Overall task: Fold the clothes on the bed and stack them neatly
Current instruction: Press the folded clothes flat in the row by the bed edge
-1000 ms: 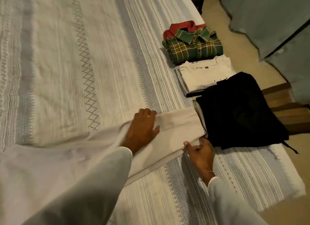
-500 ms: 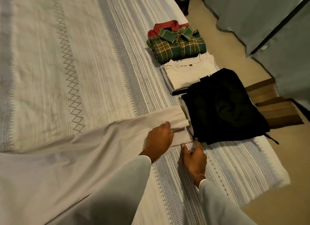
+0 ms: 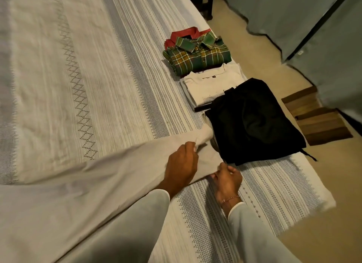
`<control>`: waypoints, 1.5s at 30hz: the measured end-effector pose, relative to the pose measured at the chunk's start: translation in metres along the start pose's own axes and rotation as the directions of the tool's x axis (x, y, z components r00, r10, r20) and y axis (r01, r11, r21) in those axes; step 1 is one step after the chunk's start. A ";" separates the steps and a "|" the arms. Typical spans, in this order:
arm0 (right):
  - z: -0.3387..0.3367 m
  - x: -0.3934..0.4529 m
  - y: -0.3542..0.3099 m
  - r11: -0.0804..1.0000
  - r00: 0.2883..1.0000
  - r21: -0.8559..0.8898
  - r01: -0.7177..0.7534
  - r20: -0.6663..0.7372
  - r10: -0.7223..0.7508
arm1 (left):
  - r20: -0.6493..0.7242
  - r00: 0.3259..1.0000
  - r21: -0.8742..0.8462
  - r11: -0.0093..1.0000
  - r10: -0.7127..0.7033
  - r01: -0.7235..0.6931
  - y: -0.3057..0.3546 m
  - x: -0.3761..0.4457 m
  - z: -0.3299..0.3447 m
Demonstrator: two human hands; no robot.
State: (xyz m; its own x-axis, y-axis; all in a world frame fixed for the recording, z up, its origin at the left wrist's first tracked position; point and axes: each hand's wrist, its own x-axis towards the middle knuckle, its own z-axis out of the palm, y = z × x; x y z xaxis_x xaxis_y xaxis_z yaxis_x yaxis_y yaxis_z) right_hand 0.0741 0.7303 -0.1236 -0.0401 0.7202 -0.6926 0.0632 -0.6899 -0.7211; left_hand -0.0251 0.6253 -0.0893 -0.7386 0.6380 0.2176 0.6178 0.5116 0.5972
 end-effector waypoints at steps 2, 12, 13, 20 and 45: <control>-0.002 0.006 0.003 0.999 0.996 -0.041 0.028 -0.078 -0.031 | -0.003 0.990 0.104 0.985 0.139 -0.138 0.006 -0.006 0.002; -0.023 0.000 0.001 0.866 0.945 -0.444 0.229 -0.112 -0.307 | 0.489 0.871 0.371 0.893 0.044 -0.254 0.010 -0.037 0.041; -0.023 -0.005 -0.002 0.846 0.950 -0.467 0.255 -0.040 -0.309 | 0.480 0.875 0.355 0.897 0.068 -0.265 0.010 -0.036 0.041; -0.022 0.001 -0.011 0.770 0.962 -0.585 0.254 0.066 -0.266 | 0.317 0.897 0.140 0.920 0.308 -0.366 0.005 -0.037 0.036; 0.012 -0.025 -0.023 0.991 0.934 -0.135 0.022 0.355 0.028 | 0.397 0.913 0.371 0.926 -0.093 -0.067 -0.083 -0.062 -0.022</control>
State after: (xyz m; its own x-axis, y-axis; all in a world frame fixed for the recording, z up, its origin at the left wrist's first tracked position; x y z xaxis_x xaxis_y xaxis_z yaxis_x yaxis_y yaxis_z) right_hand 0.0616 0.7275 -0.0894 -0.3897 0.6279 -0.6737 0.1961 -0.6581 -0.7269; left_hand -0.0367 0.5305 -0.1356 -0.6252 0.7633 -0.1630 0.7214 0.6448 0.2525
